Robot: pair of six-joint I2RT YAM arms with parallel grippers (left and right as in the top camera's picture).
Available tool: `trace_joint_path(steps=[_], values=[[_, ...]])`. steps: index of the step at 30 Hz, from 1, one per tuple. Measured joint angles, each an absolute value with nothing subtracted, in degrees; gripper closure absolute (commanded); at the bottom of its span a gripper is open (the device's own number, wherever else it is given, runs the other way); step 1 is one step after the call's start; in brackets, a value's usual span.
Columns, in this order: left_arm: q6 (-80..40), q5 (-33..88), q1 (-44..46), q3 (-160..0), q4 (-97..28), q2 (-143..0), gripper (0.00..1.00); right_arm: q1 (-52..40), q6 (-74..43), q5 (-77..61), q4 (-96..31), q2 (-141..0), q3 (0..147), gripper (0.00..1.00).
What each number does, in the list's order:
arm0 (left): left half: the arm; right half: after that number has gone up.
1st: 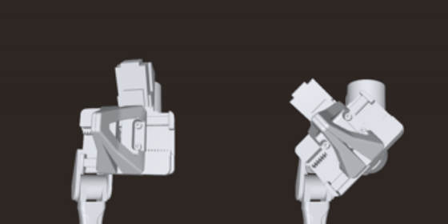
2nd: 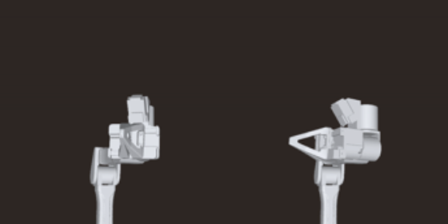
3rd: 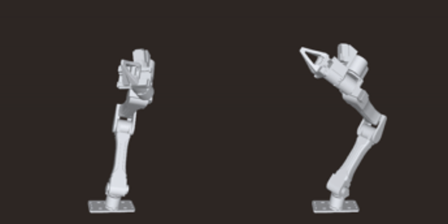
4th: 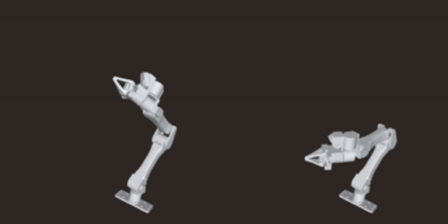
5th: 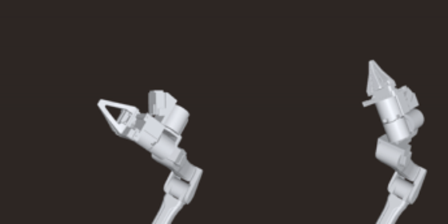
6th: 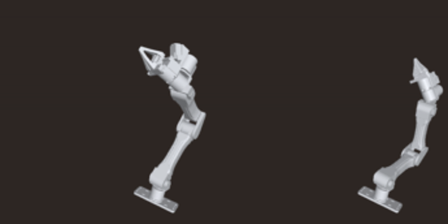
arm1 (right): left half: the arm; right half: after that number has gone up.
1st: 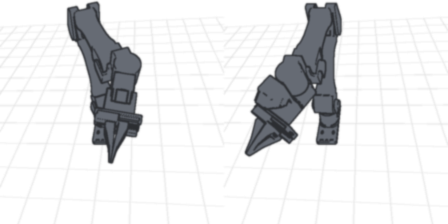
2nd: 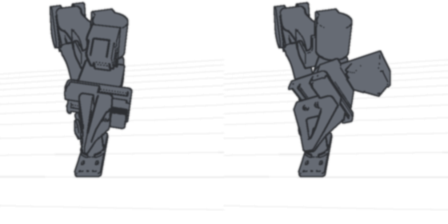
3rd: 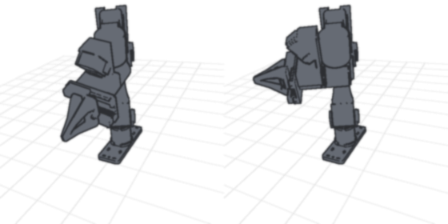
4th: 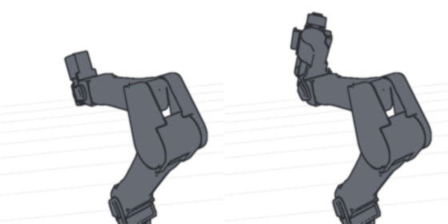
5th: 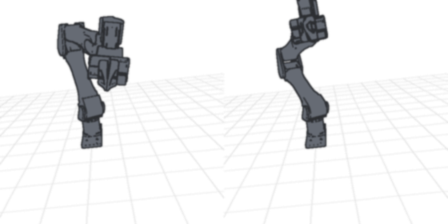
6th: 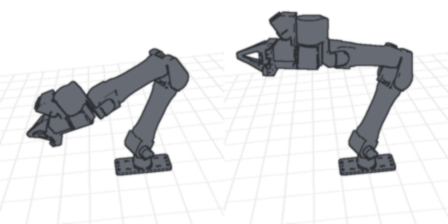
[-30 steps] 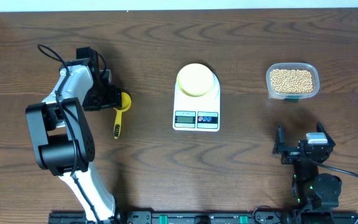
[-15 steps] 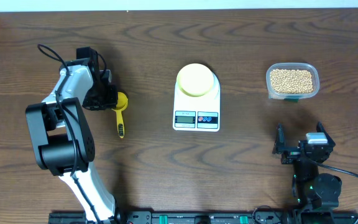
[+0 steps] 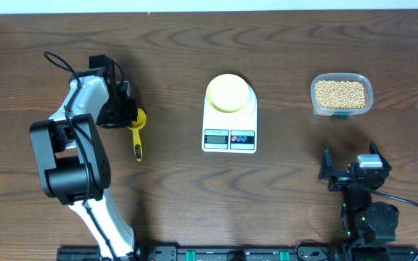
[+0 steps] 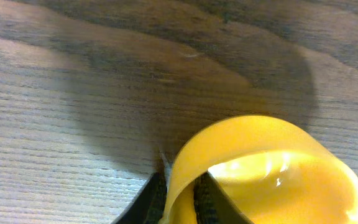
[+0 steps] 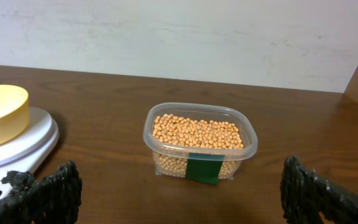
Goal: Scoop item into bowl and weigh 50g on scale
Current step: 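Lift the yellow scoop with the left gripper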
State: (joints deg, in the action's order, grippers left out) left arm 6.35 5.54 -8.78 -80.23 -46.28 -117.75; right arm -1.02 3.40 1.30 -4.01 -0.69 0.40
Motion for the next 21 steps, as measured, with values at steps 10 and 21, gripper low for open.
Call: trace_joint_path(steps=[10,21], values=[[6.44,5.65,-8.78,-80.66,-46.26,-117.75,0.92,-1.02,3.4,1.3,-4.01,-0.69,0.4,0.01],[6.44,5.65,-8.78,-80.73,-46.63,-117.73,0.92,-1.02,3.4,1.3,-4.01,-0.69,0.4,0.01]])
